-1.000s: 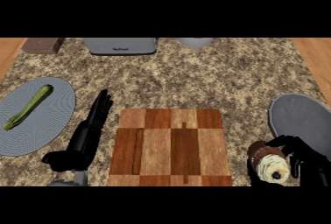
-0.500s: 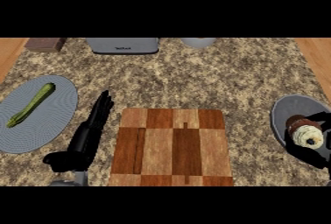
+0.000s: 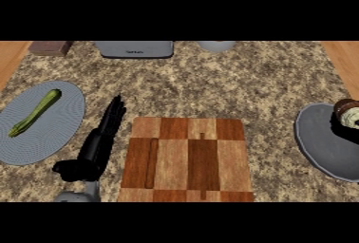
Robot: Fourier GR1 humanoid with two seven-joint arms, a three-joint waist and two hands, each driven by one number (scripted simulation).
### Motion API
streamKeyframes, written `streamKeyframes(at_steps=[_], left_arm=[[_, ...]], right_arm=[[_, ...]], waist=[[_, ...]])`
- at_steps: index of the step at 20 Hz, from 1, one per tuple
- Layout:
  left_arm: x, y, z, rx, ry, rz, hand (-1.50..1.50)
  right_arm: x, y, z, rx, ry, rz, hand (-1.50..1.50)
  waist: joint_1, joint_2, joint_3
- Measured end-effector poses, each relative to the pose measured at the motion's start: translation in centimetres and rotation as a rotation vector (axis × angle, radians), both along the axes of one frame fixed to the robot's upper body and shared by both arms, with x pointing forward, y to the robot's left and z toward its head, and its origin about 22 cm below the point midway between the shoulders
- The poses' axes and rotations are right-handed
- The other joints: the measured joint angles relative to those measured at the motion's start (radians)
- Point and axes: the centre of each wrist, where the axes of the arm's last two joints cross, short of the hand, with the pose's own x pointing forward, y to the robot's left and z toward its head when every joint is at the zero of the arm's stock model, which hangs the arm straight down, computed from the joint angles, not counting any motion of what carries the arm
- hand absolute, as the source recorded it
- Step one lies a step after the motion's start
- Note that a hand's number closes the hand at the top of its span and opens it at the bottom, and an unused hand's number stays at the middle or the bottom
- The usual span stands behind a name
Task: Pick the cupcake from the cutting board and place it in the pan
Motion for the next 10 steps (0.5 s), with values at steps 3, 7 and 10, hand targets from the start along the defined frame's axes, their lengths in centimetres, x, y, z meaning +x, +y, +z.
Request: streamKeyframes(at_steps=[3,7,10], left_arm=[[-0.1,0.1,0.7,0.001,-0.005,-0.001,0.00],[0.1,-0.3,0.9,0.000,-0.010,-0.022,0.00],[0.5,-0.8,1.2,0.003,-0.014,-0.033,0.00]], right_arm=[[1.3,-2.2,-1.0,0.005,-0.006,-0.010,1.50],[1.8,-3.4,-2.5,0.057,0.244,0.008,-1.50],[2.9,-3.4,-2.9,0.110,0.396,0.079,-1.50]], waist=[[0.006,0.001,0.000],[0.024,0.007,0.000],[0.031,0.009,0.001]])
